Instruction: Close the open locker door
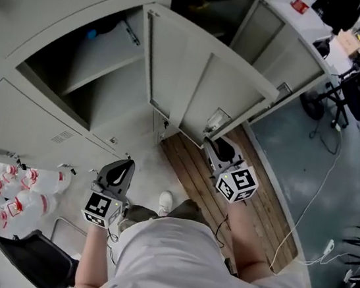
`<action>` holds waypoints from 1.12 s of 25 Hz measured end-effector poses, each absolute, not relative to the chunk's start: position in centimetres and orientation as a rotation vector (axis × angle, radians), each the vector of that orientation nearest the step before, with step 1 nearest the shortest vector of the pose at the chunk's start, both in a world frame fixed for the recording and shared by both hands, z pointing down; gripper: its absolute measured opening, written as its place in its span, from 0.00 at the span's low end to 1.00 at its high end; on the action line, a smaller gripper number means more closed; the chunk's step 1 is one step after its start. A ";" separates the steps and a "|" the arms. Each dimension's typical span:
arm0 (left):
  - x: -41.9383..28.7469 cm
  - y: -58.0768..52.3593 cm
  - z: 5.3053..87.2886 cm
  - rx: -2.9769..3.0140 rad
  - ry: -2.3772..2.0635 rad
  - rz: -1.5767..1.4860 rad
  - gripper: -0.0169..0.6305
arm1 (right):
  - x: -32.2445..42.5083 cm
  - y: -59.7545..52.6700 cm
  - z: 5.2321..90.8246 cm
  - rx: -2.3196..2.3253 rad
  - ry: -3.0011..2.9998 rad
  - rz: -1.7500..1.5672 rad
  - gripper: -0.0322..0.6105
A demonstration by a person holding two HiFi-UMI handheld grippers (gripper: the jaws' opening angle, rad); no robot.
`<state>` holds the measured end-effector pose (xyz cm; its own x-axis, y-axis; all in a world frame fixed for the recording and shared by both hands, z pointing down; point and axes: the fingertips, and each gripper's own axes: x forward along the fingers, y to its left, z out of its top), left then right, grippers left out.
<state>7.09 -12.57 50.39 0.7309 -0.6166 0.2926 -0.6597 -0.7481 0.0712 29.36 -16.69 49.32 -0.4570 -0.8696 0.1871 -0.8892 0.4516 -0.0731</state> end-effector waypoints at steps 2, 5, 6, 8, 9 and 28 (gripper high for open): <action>6.7 -12.3 50.5 2.752 -1.036 0.367 0.03 | 29.0 -16.5 49.3 1.554 -2.576 0.241 0.22; 6.2 -12.1 50.2 2.753 -1.050 0.353 0.03 | 28.4 -16.0 49.4 1.545 -2.576 0.237 0.22; 5.9 -12.0 50.1 2.753 -1.054 0.348 0.03 | 28.2 -15.8 49.4 1.546 -2.575 0.239 0.22; 5.3 -11.9 50.1 2.753 -1.055 0.345 0.03 | 27.8 -15.4 49.5 1.553 -2.574 0.242 0.22; 5.0 -11.8 50.1 2.755 -1.053 0.345 0.03 | 27.5 -15.2 49.5 1.558 -2.572 0.244 0.22; -2.1 -11.8 49.2 2.839 -0.870 0.338 0.03 | 20.1 -12.0 49.4 1.722 -2.449 0.268 0.22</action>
